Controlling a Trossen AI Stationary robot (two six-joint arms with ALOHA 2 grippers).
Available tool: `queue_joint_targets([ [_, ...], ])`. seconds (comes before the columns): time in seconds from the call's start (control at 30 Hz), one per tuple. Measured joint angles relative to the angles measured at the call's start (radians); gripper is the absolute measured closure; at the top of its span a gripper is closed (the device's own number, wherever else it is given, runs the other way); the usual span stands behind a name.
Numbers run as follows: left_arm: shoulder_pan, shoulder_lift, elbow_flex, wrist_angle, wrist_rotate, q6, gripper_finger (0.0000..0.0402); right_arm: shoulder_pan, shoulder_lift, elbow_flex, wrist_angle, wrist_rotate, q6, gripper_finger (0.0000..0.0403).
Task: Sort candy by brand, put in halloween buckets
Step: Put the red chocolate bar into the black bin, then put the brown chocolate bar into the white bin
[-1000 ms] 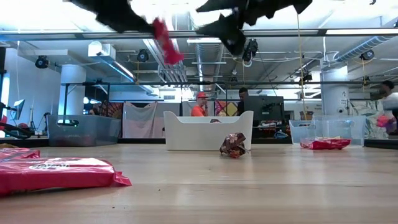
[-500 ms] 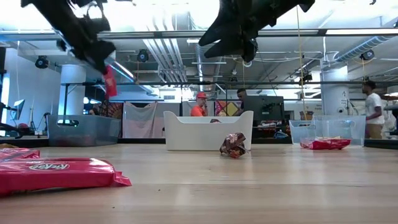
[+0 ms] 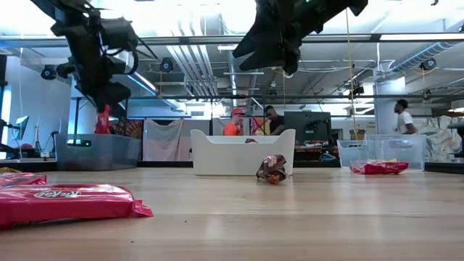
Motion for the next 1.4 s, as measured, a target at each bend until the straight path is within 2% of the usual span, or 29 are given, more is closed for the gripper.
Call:
queue_joint_targets([
  [0.1,0.013,0.031,0.0,-0.005,-0.007,0.001,0.0378,0.0,0.0,-0.003,0.0,0.0,0.001,0.0225],
  [0.43,0.013,0.084,0.0,0.0,-0.008,-0.004,0.0272,0.0,0.0,-0.005,0.0,0.0,0.021,0.0225],
  [0.63,-0.068,0.046,0.0,0.001,-0.007,-0.012,0.0244,0.0,0.0,-0.007,-0.034,0.0,0.087,0.0225],
  [0.73,-0.177,0.01,0.0,0.002,-0.006,-0.038,0.0242,0.002,0.001,-0.009,-0.077,-0.001,0.157,0.0225],
  [0.9,-0.455,-0.044,0.0,0.062,-0.005,-0.086,0.0242,0.033,0.002,-0.01,-0.093,0.0,0.312,0.0225],
  [1.1,-0.802,-0.054,0.0,0.189,-0.004,-0.005,0.0242,0.072,0.039,0.009,-0.146,0.001,0.433,0.0236],
  [1.27,-1.015,-0.051,0.0,0.286,-0.006,0.092,0.0242,0.096,0.147,0.118,-0.406,0.01,0.538,0.0252],
  [1.4,-1.111,-0.053,0.0,0.308,-0.029,0.115,0.0242,0.106,0.258,0.244,-0.628,0.016,0.581,0.0257],
])
